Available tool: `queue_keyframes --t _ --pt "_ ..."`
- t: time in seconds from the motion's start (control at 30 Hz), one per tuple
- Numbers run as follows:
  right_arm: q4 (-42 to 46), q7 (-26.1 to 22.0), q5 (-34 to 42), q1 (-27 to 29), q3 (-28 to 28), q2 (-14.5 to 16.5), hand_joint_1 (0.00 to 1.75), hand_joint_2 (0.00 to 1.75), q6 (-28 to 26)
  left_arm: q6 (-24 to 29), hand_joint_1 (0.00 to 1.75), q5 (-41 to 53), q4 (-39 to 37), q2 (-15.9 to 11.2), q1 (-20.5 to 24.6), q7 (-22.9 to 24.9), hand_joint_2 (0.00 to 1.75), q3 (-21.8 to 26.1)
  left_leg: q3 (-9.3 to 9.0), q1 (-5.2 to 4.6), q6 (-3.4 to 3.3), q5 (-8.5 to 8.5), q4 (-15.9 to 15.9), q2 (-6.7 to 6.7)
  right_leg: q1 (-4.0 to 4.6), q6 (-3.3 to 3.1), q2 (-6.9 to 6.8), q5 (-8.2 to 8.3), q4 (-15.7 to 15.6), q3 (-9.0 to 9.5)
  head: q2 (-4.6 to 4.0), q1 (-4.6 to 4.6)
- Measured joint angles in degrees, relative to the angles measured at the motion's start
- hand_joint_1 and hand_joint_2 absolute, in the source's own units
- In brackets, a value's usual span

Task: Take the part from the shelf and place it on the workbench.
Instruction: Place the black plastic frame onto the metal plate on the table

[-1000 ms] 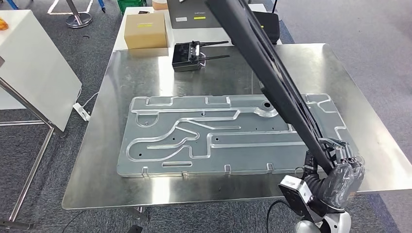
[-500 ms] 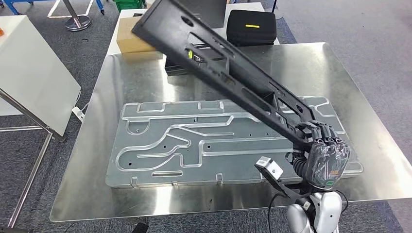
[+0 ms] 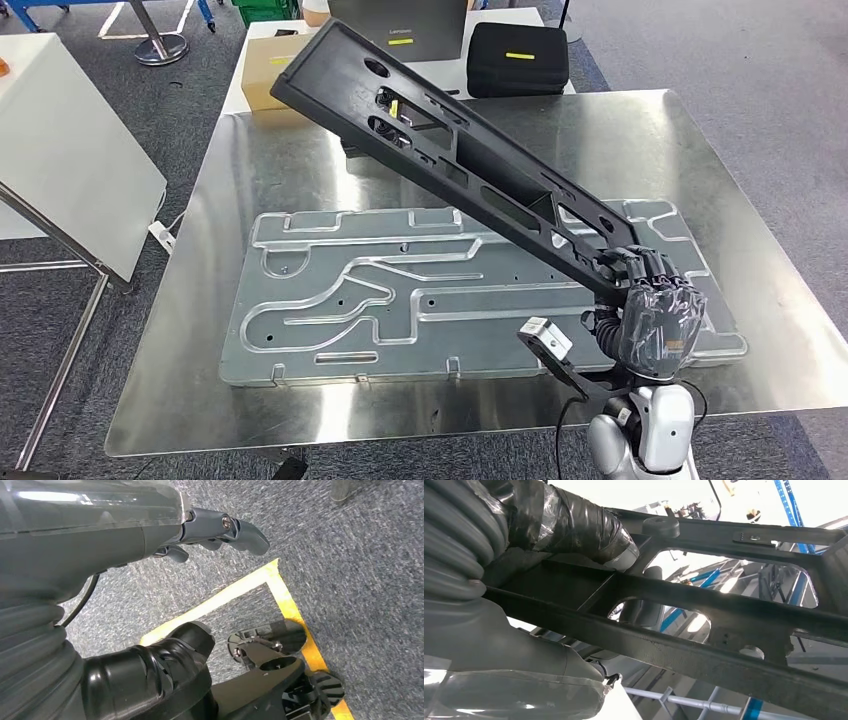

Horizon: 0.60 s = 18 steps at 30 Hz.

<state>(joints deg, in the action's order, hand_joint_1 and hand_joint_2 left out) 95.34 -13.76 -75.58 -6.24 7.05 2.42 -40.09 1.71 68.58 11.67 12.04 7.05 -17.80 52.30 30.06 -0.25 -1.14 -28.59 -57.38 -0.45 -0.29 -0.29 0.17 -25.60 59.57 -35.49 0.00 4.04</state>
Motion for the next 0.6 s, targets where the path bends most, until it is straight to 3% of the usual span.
queue_keyframes --t 0.2,0.33,0.4,0.53,0.6 --pt "-0.37 -0.01 0.48 0.01 0.04 -0.14 1.75 1.75 0.00 0.38 0.00 -0.01 0.00 0.00 -0.02 -0.28 1.75 0.01 -0.04 -0.03 -0.01 -0.01 -0.16 0.00 -0.11 0.06 -0.01 0.04 -0.02 0.05 0.00 -0.01" --pt "-0.48 0.01 0.68 0.01 0.07 -0.20 1.39 1.75 0.00 0.37 0.00 0.20 0.00 0.00 -0.02 -0.43 1.75 -0.02 -0.04 -0.06 -0.04 -0.04 -0.19 0.00 -0.13 0.08 -0.01 0.05 -0.05 0.08 0.00 -0.01" --pt "-0.53 0.05 0.72 0.01 0.08 -0.21 1.41 1.75 0.00 0.37 0.00 0.21 0.00 0.00 -0.02 -0.49 1.75 -0.02 -0.04 -0.08 -0.06 -0.05 -0.20 0.00 -0.15 0.08 -0.01 0.05 -0.06 0.09 0.00 -0.01" --pt "-0.99 1.34 -1.55 -0.05 0.37 -0.42 1.43 1.75 0.00 1.37 0.00 0.18 0.00 0.00 -0.01 0.18 0.00 -0.02 -0.02 -0.09 -0.07 -0.06 -0.20 0.00 -0.17 0.09 -0.01 0.06 -0.06 0.11 0.00 -0.01" --pt "-1.43 3.59 -4.72 -0.33 0.90 -0.86 1.45 1.75 0.00 1.95 0.00 0.43 0.00 0.00 0.00 1.00 0.00 -0.08 0.00 -0.09 -0.07 -0.06 -0.20 0.00 -0.18 0.09 -0.01 0.06 -0.06 0.11 0.00 -0.01"
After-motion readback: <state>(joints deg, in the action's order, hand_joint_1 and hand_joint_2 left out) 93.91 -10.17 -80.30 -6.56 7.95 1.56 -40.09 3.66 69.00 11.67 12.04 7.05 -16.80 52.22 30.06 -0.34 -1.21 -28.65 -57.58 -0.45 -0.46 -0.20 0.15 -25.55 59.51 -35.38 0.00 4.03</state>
